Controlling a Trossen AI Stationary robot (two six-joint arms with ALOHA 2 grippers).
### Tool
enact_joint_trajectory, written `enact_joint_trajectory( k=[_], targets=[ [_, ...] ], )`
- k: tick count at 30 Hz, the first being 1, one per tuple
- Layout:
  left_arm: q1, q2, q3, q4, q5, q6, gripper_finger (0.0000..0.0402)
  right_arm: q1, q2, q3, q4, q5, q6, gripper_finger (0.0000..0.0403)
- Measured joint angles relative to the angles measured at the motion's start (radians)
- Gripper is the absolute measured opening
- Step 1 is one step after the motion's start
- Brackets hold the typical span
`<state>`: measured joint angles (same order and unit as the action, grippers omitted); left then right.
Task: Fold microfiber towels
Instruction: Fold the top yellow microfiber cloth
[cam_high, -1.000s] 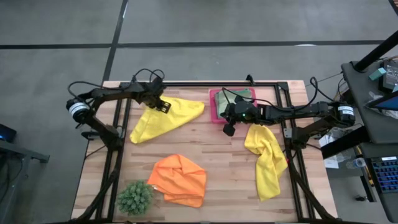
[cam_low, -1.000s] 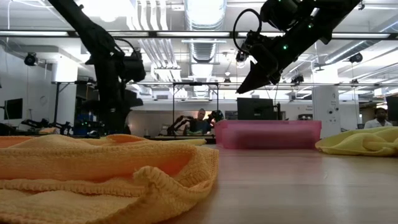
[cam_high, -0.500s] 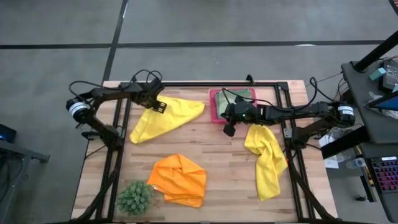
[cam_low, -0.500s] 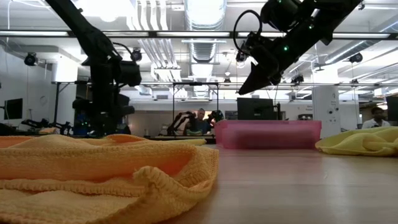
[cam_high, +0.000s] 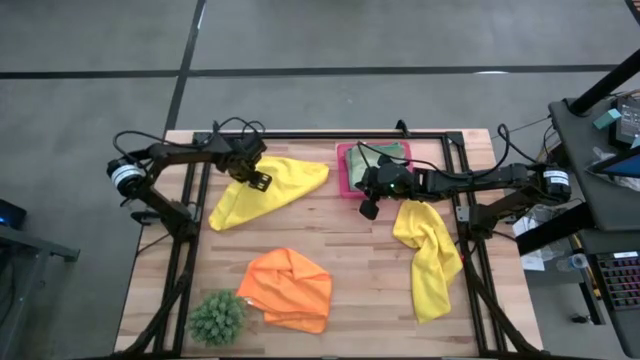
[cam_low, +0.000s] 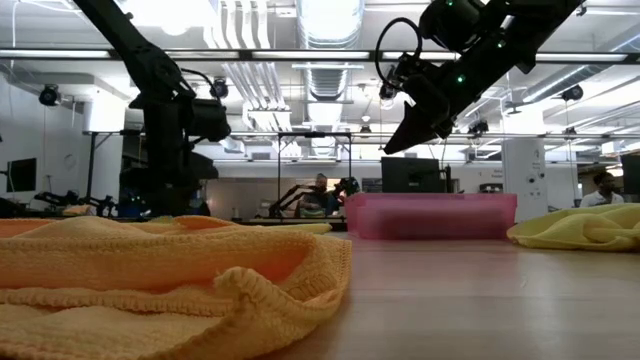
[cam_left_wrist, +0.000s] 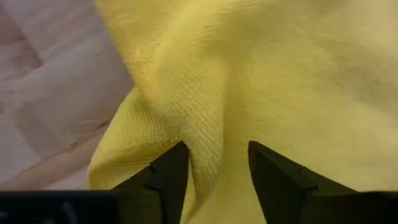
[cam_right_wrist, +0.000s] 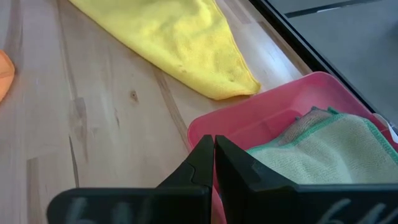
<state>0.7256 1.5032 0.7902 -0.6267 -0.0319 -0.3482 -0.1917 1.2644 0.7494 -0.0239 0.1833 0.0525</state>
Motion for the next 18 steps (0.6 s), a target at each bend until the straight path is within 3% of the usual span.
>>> enact_joint_trajectory(
  k=[8,12,18],
  targets=[
    [-0.058,-0.001,-0.004,0.028,-0.073,0.016,0.0013,0.0,0.0,0.0,0.0,0.0,0.01,0.0009],
    [-0.136,-0.035,0.012,0.015,-0.158,0.03,0.0003,0.0,0.0,0.0,0.0,0.0,0.021,0.0009],
    [-0.3,-0.175,0.036,0.018,-0.163,0.105,0.0001,0.013,0.0,-0.002,0.007,-0.01,0.066,0.0009]
  ],
)
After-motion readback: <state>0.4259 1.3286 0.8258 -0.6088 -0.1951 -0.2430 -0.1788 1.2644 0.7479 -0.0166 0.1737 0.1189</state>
